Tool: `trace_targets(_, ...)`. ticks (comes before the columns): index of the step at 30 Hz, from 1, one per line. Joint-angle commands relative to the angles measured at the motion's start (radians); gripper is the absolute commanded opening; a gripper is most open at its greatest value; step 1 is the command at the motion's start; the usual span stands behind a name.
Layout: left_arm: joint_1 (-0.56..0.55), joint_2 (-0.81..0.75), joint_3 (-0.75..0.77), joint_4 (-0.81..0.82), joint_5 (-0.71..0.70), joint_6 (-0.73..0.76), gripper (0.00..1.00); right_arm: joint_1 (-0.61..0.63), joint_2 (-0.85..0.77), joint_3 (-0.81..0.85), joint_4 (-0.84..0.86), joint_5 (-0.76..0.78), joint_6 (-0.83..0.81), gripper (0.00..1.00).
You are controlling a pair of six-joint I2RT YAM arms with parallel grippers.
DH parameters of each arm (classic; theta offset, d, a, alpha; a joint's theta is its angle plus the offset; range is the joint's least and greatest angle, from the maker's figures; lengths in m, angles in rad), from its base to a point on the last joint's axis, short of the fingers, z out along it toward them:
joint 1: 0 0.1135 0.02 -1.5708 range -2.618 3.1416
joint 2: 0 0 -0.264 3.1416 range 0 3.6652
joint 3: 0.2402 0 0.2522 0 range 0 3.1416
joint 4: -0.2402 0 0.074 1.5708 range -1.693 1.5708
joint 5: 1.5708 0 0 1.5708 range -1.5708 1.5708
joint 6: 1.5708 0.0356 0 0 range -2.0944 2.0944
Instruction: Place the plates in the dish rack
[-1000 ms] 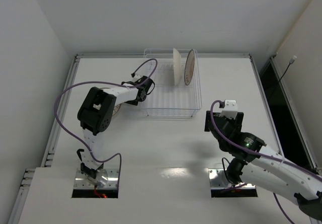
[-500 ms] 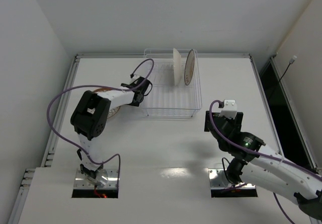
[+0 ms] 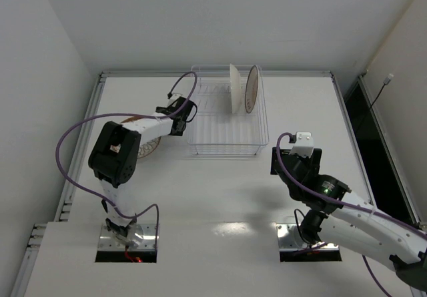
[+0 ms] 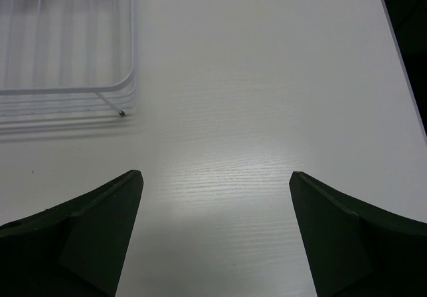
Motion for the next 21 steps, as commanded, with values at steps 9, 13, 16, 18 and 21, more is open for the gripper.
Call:
trace_targets(9, 0.068, 0.087, 0.072, -0.088, -0.026, -0.051, 0.59, 0.006, 0.001, 0.006, 0.025, 0.024, 0.016, 0.9)
trace_targets(13, 0.068, 0.118, 0.092, -0.1, -0.026, -0.051, 0.59, 0.006, 0.001, 0.006, 0.025, 0.024, 0.016, 0.9)
trace_targets(16, 0.068, 0.145, 0.101, -0.1, -0.007, -0.051, 0.59, 0.006, 0.001, 0.006, 0.025, 0.024, 0.016, 0.9)
trace_targets(18, 0.068, 0.159, 0.113, -0.112, -0.007, -0.051, 0.58, 0.006, 0.001, 0.006, 0.016, 0.024, 0.016, 0.9)
trace_targets(21, 0.068, 0.196, 0.127, -0.157, -0.007, -0.051, 0.53, 0.006, 0.001, 0.006, 0.016, 0.024, 0.025, 0.9)
